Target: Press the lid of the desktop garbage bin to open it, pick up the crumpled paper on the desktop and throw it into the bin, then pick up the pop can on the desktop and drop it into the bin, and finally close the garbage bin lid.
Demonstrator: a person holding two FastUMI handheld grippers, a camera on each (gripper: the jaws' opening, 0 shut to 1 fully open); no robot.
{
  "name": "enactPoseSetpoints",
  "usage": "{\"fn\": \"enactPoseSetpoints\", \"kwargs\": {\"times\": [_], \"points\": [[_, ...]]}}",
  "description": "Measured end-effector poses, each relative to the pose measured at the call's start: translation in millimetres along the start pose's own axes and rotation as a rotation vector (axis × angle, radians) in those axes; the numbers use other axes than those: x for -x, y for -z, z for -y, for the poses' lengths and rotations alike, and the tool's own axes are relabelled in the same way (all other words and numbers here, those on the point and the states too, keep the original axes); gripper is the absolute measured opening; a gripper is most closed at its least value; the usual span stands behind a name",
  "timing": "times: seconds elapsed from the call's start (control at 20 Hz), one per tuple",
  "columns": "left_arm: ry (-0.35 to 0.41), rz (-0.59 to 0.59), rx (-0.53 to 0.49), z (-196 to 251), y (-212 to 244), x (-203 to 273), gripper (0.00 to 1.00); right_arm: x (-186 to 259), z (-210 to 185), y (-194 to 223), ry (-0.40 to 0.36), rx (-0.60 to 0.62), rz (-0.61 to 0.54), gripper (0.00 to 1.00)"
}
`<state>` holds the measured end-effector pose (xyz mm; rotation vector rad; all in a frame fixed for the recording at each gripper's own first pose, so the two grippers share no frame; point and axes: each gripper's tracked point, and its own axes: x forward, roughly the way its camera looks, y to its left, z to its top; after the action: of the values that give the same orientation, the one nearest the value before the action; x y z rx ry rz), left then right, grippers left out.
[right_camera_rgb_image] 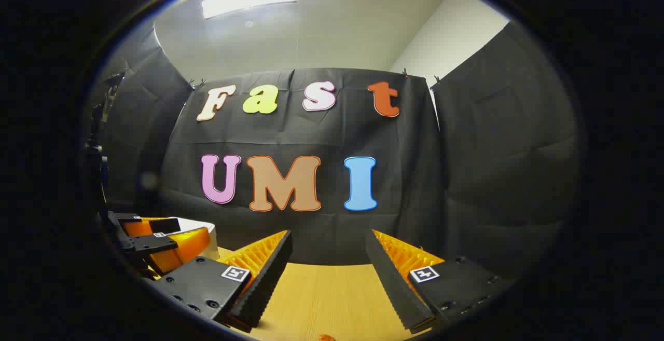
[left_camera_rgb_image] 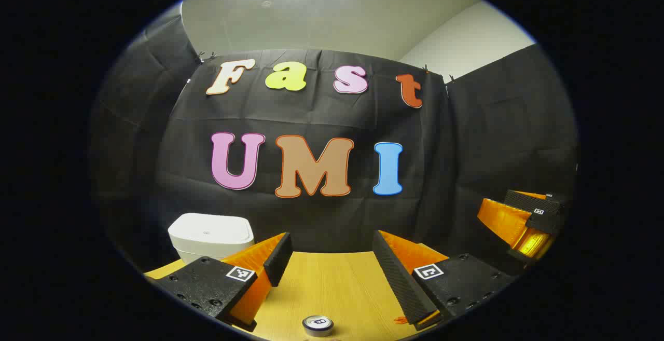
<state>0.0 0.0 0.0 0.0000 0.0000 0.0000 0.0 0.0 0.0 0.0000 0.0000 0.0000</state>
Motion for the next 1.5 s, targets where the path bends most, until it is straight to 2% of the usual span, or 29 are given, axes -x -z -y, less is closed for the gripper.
{"fn": "enactPoseSetpoints", "kwargs": {"times": [0.15, 0.2, 0.3, 0.35, 0.4, 0.55, 0.6, 0.65, 1.1, 1.5], "points": [[-0.016, -0.002, -0.001, -5, 0, 1, 0.95, -3, -6, 4, -0.018, 0.012, -0.017, 0.96], [-0.019, 0.000, -0.002, -6, 0, 2, 0.99, -2, -9, 3, -0.027, 0.017, -0.019, 0.96], [-0.021, 0.008, -0.006, -6, -2, 2, 0.95, -2, -14, 2, -0.046, 0.020, -0.011, 0.93], [-0.023, 0.008, -0.010, -6, -3, 1, 0.99, -3, -15, -1, -0.050, 0.018, -0.005, 0.96], [-0.022, 0.008, -0.015, -5, -2, 1, 0.95, -1, -15, -3, -0.055, 0.014, -0.002, 0.96], [-0.024, 0.026, -0.021, -4, -9, 3, 0.95, -6, -16, -6, -0.069, -0.011, -0.002, 0.96], [-0.029, 0.028, -0.024, -7, -9, 4, 0.99, -6, -17, -5, -0.074, -0.016, -0.004, 0.96], [-0.037, 0.029, -0.029, -9, -10, 4, 0.95, -7, -16, -6, -0.075, -0.020, -0.003, 0.96], [-0.075, 0.065, -0.040, -18, -20, 14, 0.95, -5, -23, -2, -0.105, -0.029, -0.008, 0.96], [-0.108, 0.049, -0.039, -29, -16, 14, 0.95, -7, -27, 2, -0.124, -0.013, -0.016, 0.96]]}}
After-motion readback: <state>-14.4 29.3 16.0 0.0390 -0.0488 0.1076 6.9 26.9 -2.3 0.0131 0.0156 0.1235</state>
